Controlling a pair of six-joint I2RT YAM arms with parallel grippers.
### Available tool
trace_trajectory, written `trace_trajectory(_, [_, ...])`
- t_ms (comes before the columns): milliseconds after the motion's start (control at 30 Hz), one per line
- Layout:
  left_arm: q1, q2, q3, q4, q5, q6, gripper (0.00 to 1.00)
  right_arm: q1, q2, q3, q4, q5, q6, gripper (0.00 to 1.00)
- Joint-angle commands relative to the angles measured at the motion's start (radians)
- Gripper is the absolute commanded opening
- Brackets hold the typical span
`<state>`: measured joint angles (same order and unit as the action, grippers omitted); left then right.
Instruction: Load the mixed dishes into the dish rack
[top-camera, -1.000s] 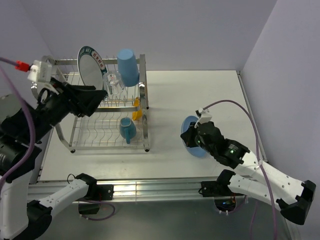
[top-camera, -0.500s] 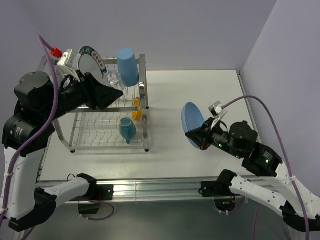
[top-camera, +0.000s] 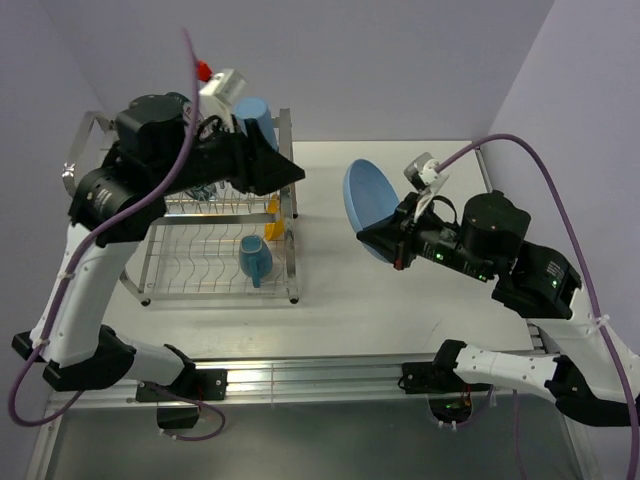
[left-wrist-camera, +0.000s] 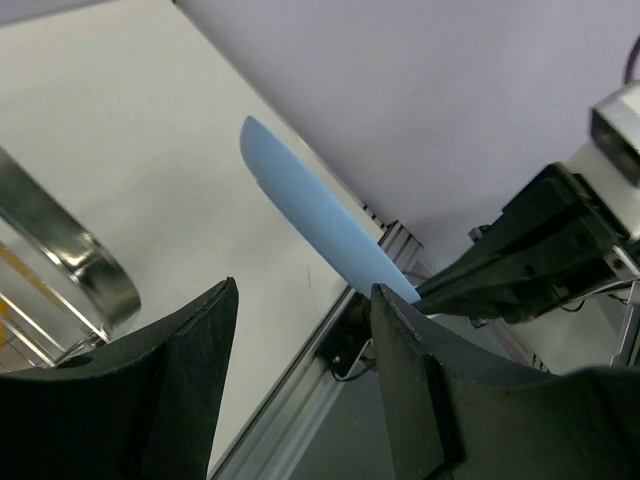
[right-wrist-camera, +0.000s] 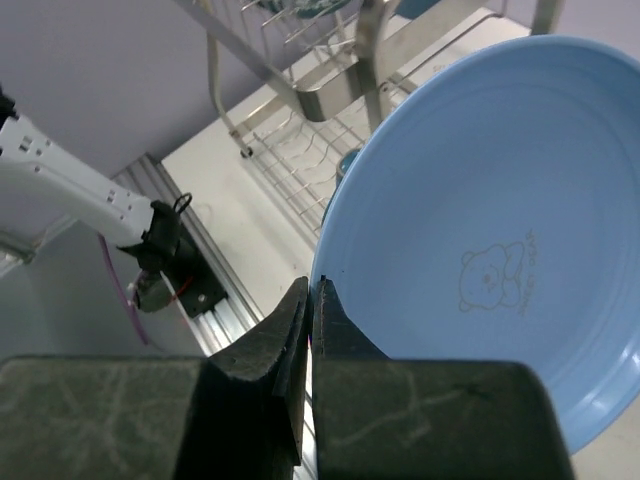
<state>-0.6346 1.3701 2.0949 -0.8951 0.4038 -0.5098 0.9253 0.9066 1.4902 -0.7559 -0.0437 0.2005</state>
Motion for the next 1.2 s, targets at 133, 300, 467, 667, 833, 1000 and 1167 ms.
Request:
trace_trajectory(133, [-0.12, 0.062, 0.014, 0.03, -0.111, -0.012, 0.62, 0.151, 0.103, 0.168, -0.075, 0.139, -0.05, 0.0])
trace_trajectory(300, [-0.16, 0.09, 0.014, 0.022, -0.148, -0.01, 0.63, 0.279, 0.158, 0.249, -0.111, 0.257, -0.049, 0.0])
trace_trajectory(467, [-0.171, 0.109, 0.02, -0.008, -0.167, 0.002, 0.64, 0.382, 0.215, 0.32, -0.151, 0.352, -0.049, 0.0])
trace_trajectory(667, [-0.174, 0.127, 0.048, -0.071, -0.184, 0.024, 0.65, 0.466, 0.255, 0.363, -0.181, 0.438, -0.044, 0.0])
trace_trajectory(833, [-0.177, 0.13, 0.036, -0.073, -0.131, 0.024, 0.65, 0.526, 0.304, 0.404, -0.206, 0.502, -0.047, 0.0])
trace_trajectory(1000, [-0.177, 0.113, 0.002, -0.041, -0.073, 0.004, 0.64, 0.561, 0.341, 0.443, -0.238, 0.567, -0.058, 0.0])
trace_trajectory(1167, [-0.177, 0.098, -0.009, -0.056, -0.01, 0.004, 0.61, 0.573, 0.331, 0.43, -0.255, 0.616, -0.061, 0.0])
